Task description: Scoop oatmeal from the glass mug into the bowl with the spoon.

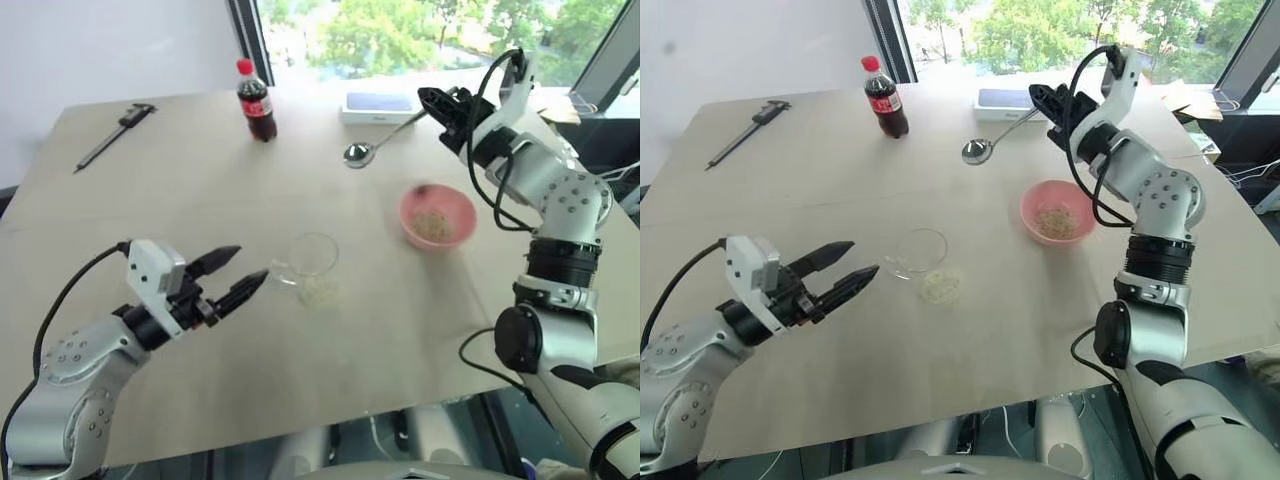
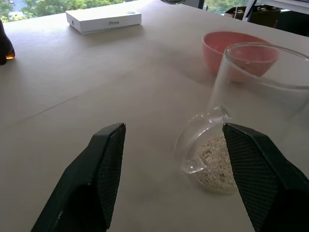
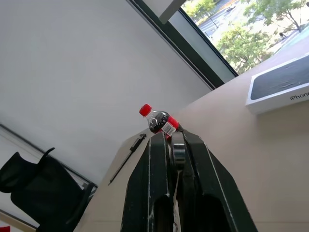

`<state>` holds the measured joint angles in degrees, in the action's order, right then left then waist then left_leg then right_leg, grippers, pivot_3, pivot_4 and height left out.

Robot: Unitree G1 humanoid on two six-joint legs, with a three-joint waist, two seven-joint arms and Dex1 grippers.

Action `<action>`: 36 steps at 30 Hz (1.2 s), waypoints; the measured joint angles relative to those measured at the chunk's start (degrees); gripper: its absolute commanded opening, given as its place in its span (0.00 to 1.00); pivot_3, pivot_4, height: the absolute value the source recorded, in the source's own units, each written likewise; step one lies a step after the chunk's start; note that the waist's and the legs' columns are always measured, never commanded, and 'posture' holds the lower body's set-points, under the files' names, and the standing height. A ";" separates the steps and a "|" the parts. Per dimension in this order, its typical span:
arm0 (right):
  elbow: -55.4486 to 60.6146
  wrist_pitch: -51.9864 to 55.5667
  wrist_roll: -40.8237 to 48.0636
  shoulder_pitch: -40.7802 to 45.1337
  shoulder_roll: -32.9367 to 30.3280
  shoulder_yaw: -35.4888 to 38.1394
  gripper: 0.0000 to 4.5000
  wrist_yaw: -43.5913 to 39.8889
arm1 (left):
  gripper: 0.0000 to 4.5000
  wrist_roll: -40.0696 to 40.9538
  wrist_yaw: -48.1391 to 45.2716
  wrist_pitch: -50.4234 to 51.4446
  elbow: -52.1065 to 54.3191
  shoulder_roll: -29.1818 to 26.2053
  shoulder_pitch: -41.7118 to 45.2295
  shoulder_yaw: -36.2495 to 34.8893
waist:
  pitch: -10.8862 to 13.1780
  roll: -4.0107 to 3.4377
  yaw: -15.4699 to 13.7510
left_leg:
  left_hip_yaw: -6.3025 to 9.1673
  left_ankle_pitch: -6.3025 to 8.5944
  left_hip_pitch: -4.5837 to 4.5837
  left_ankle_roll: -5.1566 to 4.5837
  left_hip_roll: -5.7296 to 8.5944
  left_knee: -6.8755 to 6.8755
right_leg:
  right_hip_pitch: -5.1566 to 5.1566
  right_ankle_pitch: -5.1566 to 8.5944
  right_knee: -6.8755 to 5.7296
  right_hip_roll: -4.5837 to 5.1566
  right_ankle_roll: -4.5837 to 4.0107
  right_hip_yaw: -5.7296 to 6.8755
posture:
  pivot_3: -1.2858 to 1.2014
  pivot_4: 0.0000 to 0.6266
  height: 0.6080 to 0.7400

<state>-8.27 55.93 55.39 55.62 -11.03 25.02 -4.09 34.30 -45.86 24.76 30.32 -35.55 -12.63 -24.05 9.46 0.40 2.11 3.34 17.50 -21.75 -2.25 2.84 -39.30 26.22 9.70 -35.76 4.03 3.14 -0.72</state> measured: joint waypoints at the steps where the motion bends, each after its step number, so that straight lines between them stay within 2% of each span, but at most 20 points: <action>1: 0.46 0.35 0.41 -0.33 -0.24 0.40 0.00 0.59 | 0.74 -0.52 -0.20 -0.54 -0.37 0.08 -0.39 0.12 | 0.00 0.00 -0.01 | 0.00 0.00 0.00 0.00 0.00 0.00 | 0.00 0.00 0.00 0.00 0.00 0.00 | 0.52 0.24 1.00; 13: 2.13 1.43 3.60 -0.65 -2.16 2.55 0.00 5.60 | 0.74 -7.03 0.31 -6.51 -6.38 0.28 3.32 7.00 | 0.00 -0.02 0.13 | -0.04 0.01 0.01 -0.02 0.00 0.00 | 0.00 -0.01 -0.01 0.01 0.01 -0.04 | 0.52 0.24 1.00; 19: 2.79 1.23 3.70 -0.66 -2.22 2.41 0.00 5.83 | 0.74 -9.50 3.12 -7.44 -9.04 2.29 7.59 10.61 | 0.00 -0.02 0.09 | -0.04 0.01 0.01 -0.02 -0.01 0.00 | 0.00 -0.01 -0.02 0.01 0.01 -0.04 | 0.52 0.24 1.00; 22: 2.80 1.11 3.68 -0.73 -2.26 2.37 0.00 5.77 | 0.57 -9.43 4.48 -7.52 -9.85 3.60 8.92 10.71 | 0.00 -0.02 0.13 | -0.04 0.01 0.01 -0.02 -0.01 0.00 | 0.00 -0.01 -0.01 0.01 0.01 -0.04 | 0.52 0.24 1.00; 24: 2.80 0.92 3.66 -0.81 -2.27 2.30 0.00 5.73 | 0.40 -9.38 5.04 -7.52 -10.58 4.12 9.61 10.72 | 0.00 -0.02 0.11 | -0.03 0.01 0.01 -0.02 -0.01 0.00 | 0.00 -0.01 -0.01 0.01 0.01 -0.04 | 0.52 0.24 1.00; 25: 2.80 0.90 3.66 -0.81 -2.27 2.29 0.00 5.72 | 0.28 -9.38 5.08 -7.52 -10.64 4.17 9.64 10.72 | 0.00 -0.02 0.12 | -0.04 0.01 0.01 -0.02 -0.01 0.00 | 0.00 -0.01 -0.01 0.01 0.01 -0.04 | 0.52 0.24 1.00; 26: 2.80 0.82 3.65 -0.82 -2.27 2.29 0.00 5.70 | 0.23 -9.40 5.13 -7.52 -10.65 4.31 9.70 10.80 | 0.00 -0.02 0.12 | -0.04 0.01 0.01 -0.02 -0.01 0.00 | 0.00 -0.01 -0.01 0.01 0.01 -0.04 | 0.52 0.24 1.00; 27: 2.80 0.74 3.65 -0.83 -2.27 2.26 0.00 5.68 | 0.14 -9.40 5.14 -7.52 -10.65 4.39 9.79 11.02 | 0.00 -0.02 0.11 | -0.04 0.01 0.01 -0.02 -0.01 0.00 | 0.00 -0.01 -0.01 0.01 0.01 -0.04 | 0.52 0.24 1.00; 29: 2.79 0.36 3.63 -0.83 -2.26 1.98 0.00 5.58 | 0.02 -9.57 5.40 -7.49 -10.67 4.73 10.11 11.44 | 0.00 -0.02 0.10 | -0.03 0.01 0.01 -0.02 -0.01 0.00 | 0.00 -0.01 -0.01 0.01 0.01 -0.04 | 0.52 0.24 1.00; 36: 2.79 -0.03 3.60 -0.89 -2.30 1.71 0.00 4.65 | 0.02 -9.53 6.12 -7.45 -10.80 4.88 10.53 12.39 | 0.00 -0.02 0.08 | -0.03 0.01 0.01 -0.02 -0.01 0.00 | 0.00 -0.01 -0.01 0.01 0.01 -0.04 | 0.52 0.24 1.00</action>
<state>-5.49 55.90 58.99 54.73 -13.33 26.74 0.57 24.77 -39.74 17.31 19.52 -30.67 -2.10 -11.67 9.46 0.38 2.20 3.31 17.51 -21.74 -2.27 2.83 -39.30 26.22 9.69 -35.78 4.04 3.15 -0.76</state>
